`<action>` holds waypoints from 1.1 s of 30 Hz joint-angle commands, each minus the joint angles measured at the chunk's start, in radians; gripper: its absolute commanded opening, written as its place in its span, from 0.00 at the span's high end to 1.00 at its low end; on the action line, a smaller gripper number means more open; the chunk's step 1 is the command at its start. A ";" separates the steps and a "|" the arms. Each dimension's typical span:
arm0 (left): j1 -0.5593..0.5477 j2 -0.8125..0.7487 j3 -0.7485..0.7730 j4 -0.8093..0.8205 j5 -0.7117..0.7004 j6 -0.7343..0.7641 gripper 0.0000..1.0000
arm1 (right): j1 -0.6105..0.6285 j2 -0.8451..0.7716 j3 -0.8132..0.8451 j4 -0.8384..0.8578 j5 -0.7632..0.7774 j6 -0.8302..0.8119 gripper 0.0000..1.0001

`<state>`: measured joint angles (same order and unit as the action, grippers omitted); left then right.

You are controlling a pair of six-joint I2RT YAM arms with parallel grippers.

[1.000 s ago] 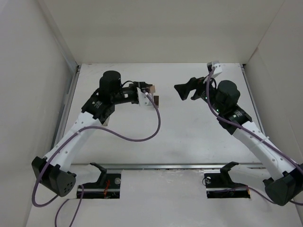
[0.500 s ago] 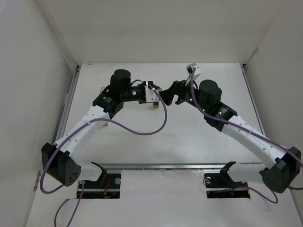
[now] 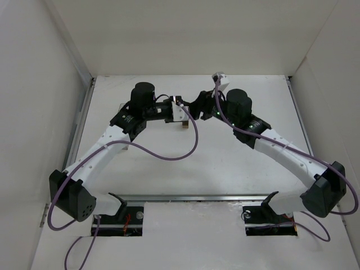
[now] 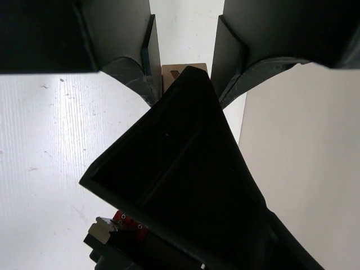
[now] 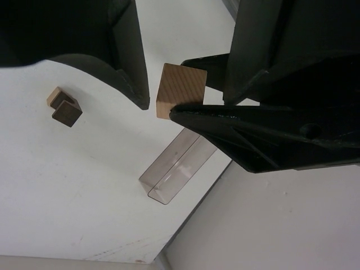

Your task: Build the wood block tower

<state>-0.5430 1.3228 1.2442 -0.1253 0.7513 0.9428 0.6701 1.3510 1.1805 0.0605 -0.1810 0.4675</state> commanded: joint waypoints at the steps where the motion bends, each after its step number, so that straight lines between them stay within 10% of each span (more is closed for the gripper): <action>1: -0.014 -0.028 0.026 0.046 0.017 -0.012 1.00 | 0.013 0.002 0.056 0.052 -0.014 0.003 0.41; 6: -0.023 -0.028 0.026 0.067 -0.039 -0.002 1.00 | 0.013 0.011 0.065 0.030 -0.023 0.003 0.57; 24: -0.052 -0.019 0.008 0.095 -0.153 0.007 1.00 | 0.013 0.066 0.126 -0.077 -0.023 -0.015 0.44; 33: -0.052 -0.019 -0.002 0.104 -0.153 0.007 1.00 | 0.013 0.076 0.126 -0.077 -0.023 -0.015 0.95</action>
<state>-0.5838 1.3231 1.2385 -0.0990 0.5888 0.9463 0.6655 1.4174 1.2636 -0.0208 -0.1612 0.4526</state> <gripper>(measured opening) 0.319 0.405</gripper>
